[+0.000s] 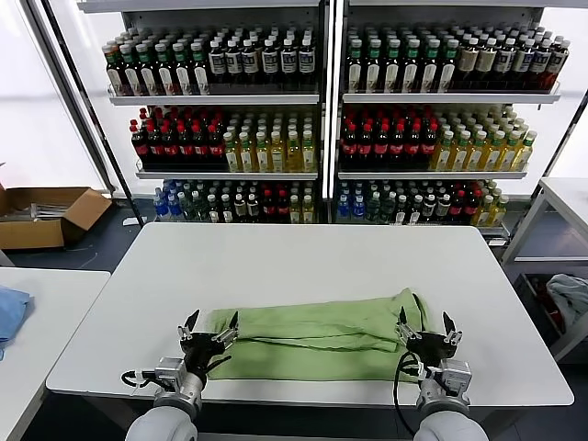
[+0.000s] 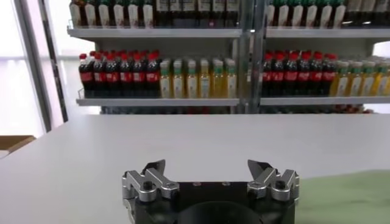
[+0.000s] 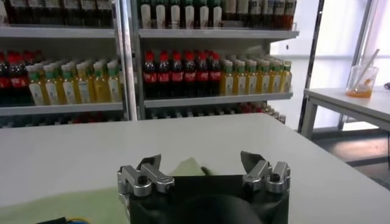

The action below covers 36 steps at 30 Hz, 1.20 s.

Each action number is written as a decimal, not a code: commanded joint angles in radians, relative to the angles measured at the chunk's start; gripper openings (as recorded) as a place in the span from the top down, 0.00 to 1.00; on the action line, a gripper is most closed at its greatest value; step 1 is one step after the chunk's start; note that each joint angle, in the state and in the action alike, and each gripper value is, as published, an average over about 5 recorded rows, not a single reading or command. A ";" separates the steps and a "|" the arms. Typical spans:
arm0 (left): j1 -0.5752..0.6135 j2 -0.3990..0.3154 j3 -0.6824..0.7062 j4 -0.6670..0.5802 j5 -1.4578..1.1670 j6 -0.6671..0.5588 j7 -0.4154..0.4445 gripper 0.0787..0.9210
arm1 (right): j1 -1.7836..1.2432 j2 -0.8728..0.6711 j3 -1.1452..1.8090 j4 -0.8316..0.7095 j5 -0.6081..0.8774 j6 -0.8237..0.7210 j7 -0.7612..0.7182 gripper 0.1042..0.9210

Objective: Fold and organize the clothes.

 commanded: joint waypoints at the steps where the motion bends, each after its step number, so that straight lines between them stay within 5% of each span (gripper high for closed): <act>1: 0.009 -0.016 -0.005 0.037 -0.037 0.014 -0.015 0.12 | 0.000 0.001 0.002 0.021 0.002 0.006 0.005 0.12; 24: -0.009 -0.030 0.001 0.109 -0.103 0.066 -0.007 0.13 | -0.013 0.000 -0.007 0.019 0.000 0.013 0.002 0.12; 36: -0.002 -0.032 0.006 0.121 -0.052 0.041 0.024 0.48 | -0.003 -0.005 -0.006 0.017 0.000 0.011 0.002 0.12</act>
